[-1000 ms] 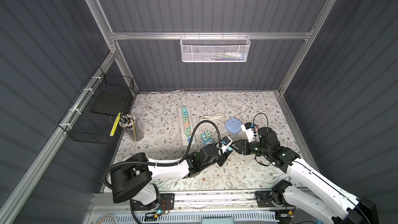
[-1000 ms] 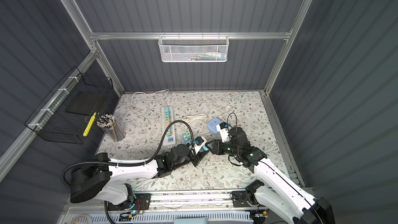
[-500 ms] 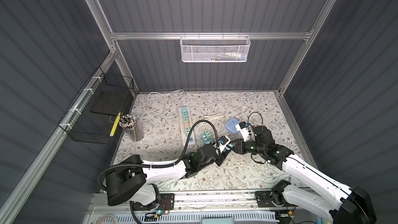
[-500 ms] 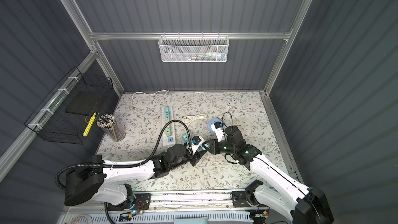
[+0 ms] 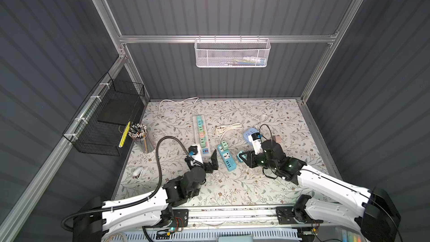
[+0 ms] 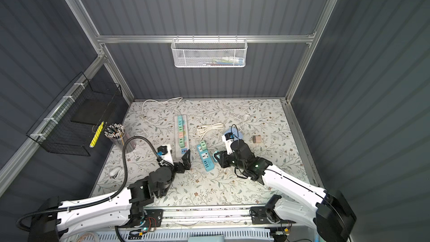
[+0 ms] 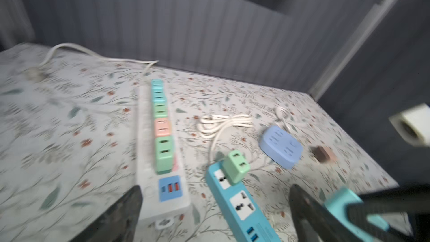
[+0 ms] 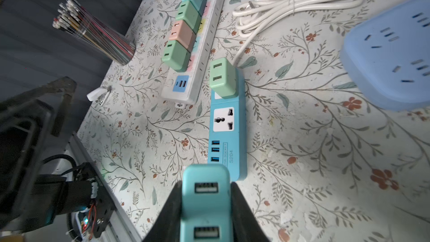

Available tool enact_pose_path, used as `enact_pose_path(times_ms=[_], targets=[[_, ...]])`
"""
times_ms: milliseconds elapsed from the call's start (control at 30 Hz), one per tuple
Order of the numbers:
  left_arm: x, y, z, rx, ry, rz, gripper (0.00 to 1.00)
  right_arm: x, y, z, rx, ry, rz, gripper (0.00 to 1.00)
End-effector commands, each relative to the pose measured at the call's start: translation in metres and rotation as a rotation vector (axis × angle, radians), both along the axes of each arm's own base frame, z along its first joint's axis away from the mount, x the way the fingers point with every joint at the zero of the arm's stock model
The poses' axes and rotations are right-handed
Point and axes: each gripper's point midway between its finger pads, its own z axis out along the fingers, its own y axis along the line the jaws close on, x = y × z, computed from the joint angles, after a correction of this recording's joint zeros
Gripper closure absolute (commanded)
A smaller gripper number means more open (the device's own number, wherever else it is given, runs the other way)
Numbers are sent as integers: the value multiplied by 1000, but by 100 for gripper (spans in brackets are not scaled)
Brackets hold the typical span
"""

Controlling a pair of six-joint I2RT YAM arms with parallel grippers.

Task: Insert the plug
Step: 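Carry the teal charger over the teal strip with the right while the left withdraws, then lower and press the teal charger into the socket beside the green charger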

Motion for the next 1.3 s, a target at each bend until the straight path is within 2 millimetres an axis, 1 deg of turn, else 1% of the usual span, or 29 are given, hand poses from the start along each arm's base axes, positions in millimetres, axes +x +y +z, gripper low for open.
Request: enact_pose_path(times_ms=[0, 133, 233, 367, 500, 567, 733, 833, 1100, 1267], targets=[[-8, 65, -15, -92, 17, 257, 0, 25, 16, 15, 10, -119, -42, 83], [-13, 73, -1, -96, -13, 218, 0, 41, 31, 6, -4, -150, -53, 83], [-15, 78, 2, -76, -9, 221, 0, 53, 40, -4, -39, -161, -66, 83], [-14, 73, -1, -63, 9, 201, 0, 62, 49, -20, -91, -159, -83, 83], [-13, 69, -1, -43, 17, 193, 0, 67, 52, -33, -141, -148, -106, 83], [-13, 67, 0, -45, 15, 189, 0, 66, 52, -40, -170, -140, -110, 83], [-12, 64, 3, -46, 8, 177, 0, 65, 44, -46, -227, -144, -143, 84], [-12, 60, 3, -52, 14, 161, 0, 61, 44, -51, -235, -134, -130, 84], [-11, 58, 7, -37, 9, 157, 0, 55, 48, -73, -286, -114, -96, 84], [-12, 60, 6, -43, 11, 160, 0, 52, 44, -79, -322, -127, -106, 83]])
